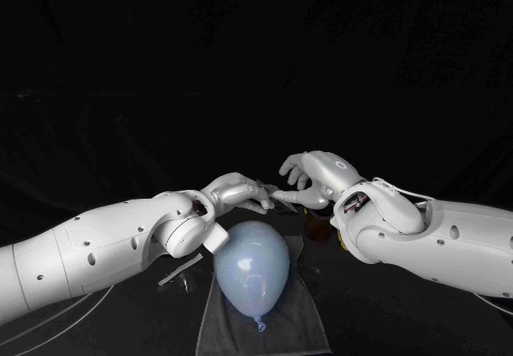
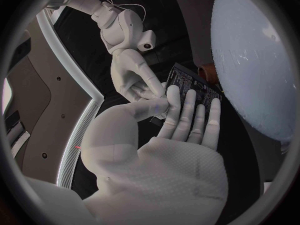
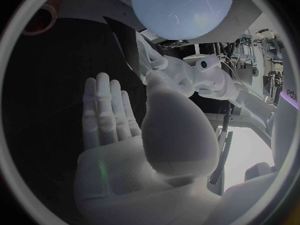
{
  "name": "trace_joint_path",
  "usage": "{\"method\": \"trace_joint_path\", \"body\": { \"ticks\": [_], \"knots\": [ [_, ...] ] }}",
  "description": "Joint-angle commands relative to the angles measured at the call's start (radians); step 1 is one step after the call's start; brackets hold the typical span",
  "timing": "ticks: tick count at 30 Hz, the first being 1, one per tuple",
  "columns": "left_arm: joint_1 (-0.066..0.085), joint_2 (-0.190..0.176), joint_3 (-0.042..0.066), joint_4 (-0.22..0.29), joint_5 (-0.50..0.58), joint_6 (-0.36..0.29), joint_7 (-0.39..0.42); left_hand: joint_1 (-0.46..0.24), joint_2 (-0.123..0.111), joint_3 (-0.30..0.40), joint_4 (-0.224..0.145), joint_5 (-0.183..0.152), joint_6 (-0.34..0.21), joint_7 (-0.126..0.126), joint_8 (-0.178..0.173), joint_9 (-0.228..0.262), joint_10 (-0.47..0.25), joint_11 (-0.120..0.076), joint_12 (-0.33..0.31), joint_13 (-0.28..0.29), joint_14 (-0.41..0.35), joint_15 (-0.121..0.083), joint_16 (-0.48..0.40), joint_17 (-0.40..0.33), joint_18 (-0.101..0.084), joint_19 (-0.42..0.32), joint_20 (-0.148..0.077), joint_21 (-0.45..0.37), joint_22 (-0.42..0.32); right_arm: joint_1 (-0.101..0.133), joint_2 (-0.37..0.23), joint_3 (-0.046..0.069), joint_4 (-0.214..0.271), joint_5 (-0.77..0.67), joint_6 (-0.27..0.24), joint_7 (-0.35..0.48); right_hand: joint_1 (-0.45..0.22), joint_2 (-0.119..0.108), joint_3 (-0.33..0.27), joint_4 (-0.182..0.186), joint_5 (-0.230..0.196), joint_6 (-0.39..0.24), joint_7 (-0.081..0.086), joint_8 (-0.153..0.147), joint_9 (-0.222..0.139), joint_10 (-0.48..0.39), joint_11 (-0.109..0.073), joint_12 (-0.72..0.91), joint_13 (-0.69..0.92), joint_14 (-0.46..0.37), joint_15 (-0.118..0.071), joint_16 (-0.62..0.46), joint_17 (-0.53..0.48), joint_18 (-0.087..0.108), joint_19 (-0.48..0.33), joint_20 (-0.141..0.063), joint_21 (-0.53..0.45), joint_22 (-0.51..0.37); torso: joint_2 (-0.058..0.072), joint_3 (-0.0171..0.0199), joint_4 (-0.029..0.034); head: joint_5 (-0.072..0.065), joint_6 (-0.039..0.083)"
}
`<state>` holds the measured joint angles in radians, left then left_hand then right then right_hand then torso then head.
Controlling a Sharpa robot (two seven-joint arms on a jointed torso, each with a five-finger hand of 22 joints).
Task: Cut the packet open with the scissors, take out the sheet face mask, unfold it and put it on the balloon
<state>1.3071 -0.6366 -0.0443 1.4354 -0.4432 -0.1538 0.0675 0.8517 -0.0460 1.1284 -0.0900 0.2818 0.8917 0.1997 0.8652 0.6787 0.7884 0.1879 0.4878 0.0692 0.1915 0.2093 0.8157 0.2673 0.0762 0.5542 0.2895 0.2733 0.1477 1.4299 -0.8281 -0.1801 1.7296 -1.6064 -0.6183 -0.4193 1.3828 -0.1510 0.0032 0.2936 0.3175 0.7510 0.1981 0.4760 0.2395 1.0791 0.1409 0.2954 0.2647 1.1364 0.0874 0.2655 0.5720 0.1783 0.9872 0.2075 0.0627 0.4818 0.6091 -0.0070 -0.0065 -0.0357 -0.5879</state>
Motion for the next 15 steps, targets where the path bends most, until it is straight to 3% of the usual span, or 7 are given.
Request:
{"method": "trace_joint_path", "body": {
  "ticks": [1, 15],
  "knots": [
    [0.001, 0.001, 0.001, 0.005, 0.004, 0.016, 0.008, -0.001, 0.009, 0.049, -0.049, 0.006, 0.013, -0.004, 0.022, 0.001, 0.000, -0.002, 0.005, -0.002, 0.004, -0.001, -0.004, -0.001, -0.008, 0.005, 0.001, -0.006, -0.001, -0.005, 0.014, 0.000, -0.015, 0.011, 0.071, -0.044, 0.010, 0.004, 0.008, -0.001, 0.002, -0.004, 0.014, 0.008, -0.002, 0.006, 0.000, -0.008, -0.006, 0.006, 0.004, -0.008, -0.002, 0.006, 0.004, 0.004, -0.001, -0.009, 0.000, 0.0006, -0.0006, 0.001, 0.000],
    [0.001, -0.002, 0.001, 0.014, -0.001, 0.024, 0.008, -0.001, 0.009, 0.049, -0.049, 0.006, 0.013, -0.004, 0.022, 0.001, 0.000, -0.002, 0.005, -0.002, 0.004, -0.001, -0.004, -0.001, -0.008, 0.005, 0.001, -0.006, -0.001, -0.014, 0.048, 0.000, -0.070, 0.002, 0.112, -0.060, 0.043, 0.017, 0.054, -0.003, -0.010, 0.015, 0.004, 0.024, -0.017, 0.030, -0.009, -0.015, -0.046, 0.025, -0.003, -0.034, -0.005, 0.007, 0.018, 0.000, 0.001, -0.062, -0.001, 0.0011, -0.0014, -0.001, -0.003]
  ]
}}
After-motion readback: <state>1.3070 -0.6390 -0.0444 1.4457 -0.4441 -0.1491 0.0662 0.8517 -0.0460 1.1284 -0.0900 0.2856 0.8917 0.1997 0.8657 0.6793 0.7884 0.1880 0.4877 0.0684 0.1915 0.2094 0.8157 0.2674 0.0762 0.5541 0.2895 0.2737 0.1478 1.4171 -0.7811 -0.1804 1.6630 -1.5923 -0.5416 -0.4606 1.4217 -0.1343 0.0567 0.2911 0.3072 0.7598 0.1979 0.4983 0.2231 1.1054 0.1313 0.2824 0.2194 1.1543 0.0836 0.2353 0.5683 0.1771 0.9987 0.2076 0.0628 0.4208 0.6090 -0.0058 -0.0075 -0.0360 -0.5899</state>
